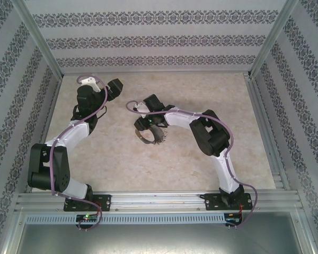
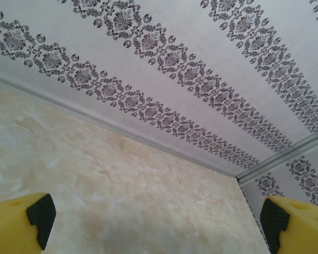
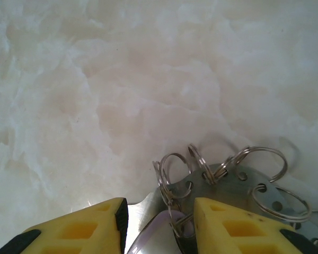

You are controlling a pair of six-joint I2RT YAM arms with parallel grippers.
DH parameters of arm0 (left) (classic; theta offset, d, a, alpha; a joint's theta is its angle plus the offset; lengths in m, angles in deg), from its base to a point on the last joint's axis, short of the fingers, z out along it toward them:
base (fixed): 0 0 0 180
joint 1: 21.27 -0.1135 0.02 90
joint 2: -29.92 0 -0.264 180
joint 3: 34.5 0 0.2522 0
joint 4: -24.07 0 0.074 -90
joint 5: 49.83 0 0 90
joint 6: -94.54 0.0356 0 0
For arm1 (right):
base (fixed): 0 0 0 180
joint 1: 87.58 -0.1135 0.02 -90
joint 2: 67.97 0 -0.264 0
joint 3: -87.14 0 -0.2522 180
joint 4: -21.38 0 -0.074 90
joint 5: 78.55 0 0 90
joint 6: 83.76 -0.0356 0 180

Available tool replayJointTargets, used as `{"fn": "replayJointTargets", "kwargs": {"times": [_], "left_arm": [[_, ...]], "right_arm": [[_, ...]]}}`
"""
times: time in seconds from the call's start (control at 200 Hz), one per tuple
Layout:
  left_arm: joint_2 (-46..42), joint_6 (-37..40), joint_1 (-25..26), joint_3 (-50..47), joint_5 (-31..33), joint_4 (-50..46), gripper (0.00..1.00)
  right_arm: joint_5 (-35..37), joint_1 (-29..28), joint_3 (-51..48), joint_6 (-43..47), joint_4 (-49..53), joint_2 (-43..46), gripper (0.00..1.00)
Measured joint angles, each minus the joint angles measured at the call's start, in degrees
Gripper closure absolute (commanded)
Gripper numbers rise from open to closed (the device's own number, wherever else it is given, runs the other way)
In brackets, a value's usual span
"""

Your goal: Put the keys on the keyring

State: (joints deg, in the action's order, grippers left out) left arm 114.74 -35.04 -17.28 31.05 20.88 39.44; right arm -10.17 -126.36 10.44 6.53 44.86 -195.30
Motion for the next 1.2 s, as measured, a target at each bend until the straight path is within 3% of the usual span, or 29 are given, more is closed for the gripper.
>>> {"fn": "replayJointTargets", "kwargs": {"times": [0.32,0.64,0.944,1.199], "left_arm": [[0.0,-0.39,-0.44,0.0,-0.2,0.0,0.0],[0.0,-0.42,-1.09,0.0,-0.39,0.02,0.0],[0.0,-0.66,-1.11,0.0,-1.44,0.13,0.0],[0.0,-1.68,-1.11,-0.02,-3.45,3.06,0.0]], "right_arm": [[0.44,-0.11,1.6,0.15,0.76,-1.25,0.71],[0.85,-0.11,1.88,1.22,1.22,-1.51,1.0],[0.83,-0.09,1.07,1.2,0.76,-0.74,1.0],[-0.2,1.62,-6.91,-0.48,-3.17,7.87,1.0]]}}
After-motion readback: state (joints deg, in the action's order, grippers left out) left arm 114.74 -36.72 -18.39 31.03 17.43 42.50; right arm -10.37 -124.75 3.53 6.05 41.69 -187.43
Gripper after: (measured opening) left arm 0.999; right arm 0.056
